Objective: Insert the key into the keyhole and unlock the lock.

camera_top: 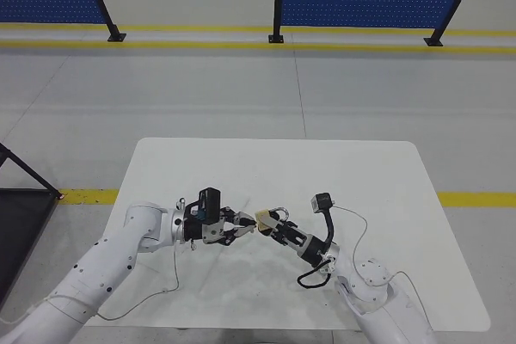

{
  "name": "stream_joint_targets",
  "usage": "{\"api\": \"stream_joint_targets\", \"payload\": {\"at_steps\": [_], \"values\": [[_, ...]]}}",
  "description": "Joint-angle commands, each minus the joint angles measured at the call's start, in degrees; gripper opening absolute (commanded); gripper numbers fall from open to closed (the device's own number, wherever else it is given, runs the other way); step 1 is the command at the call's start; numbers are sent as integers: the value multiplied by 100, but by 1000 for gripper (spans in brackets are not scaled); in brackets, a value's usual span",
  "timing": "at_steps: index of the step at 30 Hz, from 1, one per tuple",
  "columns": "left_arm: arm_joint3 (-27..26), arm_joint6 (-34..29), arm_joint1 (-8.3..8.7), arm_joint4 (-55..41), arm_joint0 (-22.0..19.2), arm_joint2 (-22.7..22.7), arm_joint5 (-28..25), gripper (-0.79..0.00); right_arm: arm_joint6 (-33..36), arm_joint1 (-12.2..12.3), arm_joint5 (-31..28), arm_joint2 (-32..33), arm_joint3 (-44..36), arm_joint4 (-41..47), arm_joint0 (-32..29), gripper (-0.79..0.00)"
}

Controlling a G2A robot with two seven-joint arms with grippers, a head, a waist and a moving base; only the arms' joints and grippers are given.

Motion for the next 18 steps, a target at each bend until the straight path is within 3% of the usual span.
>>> {"api": "stream_joint_targets", "payload": {"at_steps": [1,7,18], "values": [[26,-65,4,-69,6,-49,-39,0,0,0,0,0,0,0,0,-785],[-95,-260,142,-295,206,-511,-57,0,0,0,0,0,0,0,0,-785],[-344,-277,465,-858,999,-1668,-57,0,0,0,0,0,0,0,0,-785]]}}
